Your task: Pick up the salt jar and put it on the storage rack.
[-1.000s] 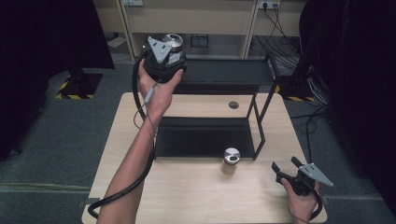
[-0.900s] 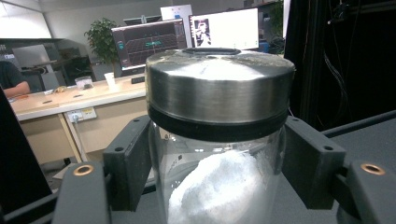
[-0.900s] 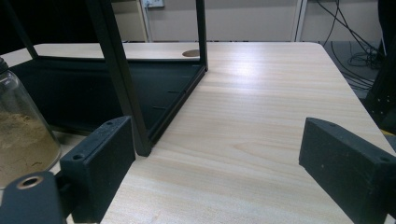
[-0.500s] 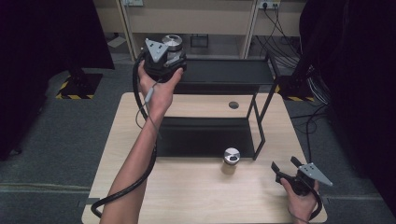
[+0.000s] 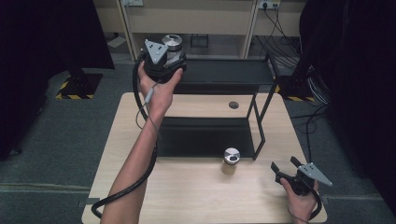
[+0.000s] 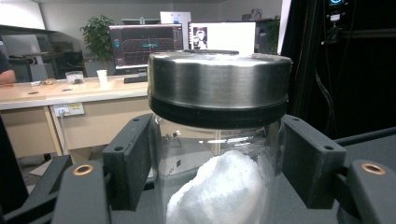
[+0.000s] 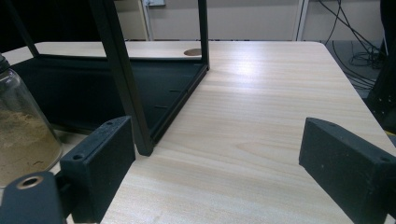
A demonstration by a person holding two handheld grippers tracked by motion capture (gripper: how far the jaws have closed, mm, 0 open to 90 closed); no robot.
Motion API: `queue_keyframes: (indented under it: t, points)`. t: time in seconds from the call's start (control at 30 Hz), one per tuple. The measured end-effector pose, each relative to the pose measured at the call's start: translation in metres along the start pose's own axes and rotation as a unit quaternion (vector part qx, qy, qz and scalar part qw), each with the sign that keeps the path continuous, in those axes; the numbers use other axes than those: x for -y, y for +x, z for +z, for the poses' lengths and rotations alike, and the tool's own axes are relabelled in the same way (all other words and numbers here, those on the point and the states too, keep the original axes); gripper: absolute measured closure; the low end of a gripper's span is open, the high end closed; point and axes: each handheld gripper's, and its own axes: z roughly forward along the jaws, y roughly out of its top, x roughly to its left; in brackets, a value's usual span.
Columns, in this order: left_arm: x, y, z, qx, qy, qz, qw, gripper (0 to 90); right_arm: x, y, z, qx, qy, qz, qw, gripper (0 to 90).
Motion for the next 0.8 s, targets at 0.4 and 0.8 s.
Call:
queue_keyframes:
  t: [0.4, 0.8]
  points:
    - [0.0015, 0.0002, -0.0020, 0.001, -0.020, 0.015, 0.9997, 19.6, -0.0003, 0.0000, 0.0002, 0.000, 0.001, 0.000, 1.0000, 10.8]
    - [-0.0017, -0.0070, -0.0081, -0.009, -0.035, 0.017, 0.9992, 0.0, -0.0007, 0.0007, 0.0007, -0.001, 0.002, 0.000, 1.0000, 10.8]
